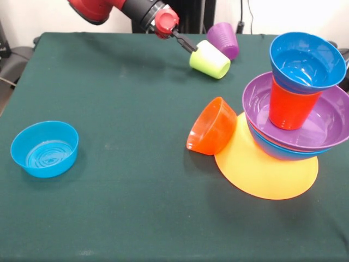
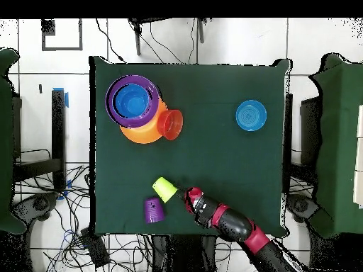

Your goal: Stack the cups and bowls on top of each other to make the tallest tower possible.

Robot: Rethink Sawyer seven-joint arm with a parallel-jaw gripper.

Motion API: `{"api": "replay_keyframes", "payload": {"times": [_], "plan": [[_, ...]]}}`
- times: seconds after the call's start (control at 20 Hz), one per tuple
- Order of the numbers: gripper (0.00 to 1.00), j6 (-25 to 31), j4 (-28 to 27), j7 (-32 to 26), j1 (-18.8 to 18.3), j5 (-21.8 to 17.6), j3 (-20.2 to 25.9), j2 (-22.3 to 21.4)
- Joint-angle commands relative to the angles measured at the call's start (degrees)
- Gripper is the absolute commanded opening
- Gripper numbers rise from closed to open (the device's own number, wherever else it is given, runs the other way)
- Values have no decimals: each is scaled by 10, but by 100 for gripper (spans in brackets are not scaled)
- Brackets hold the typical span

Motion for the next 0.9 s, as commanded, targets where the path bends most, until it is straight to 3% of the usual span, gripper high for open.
{"api": "replay_keyframes", "payload": {"times": [0.05, 0.55, 0.6, 0.9], "plan": [[100, 44, -87, -157, 14, -47, -36, 53], [100, 42, -90, -171, 7, -59, -21, 68], [0, 39, -91, -174, 4, -66, -18, 72], [0, 24, -90, -187, -4, -92, -9, 81]]}}
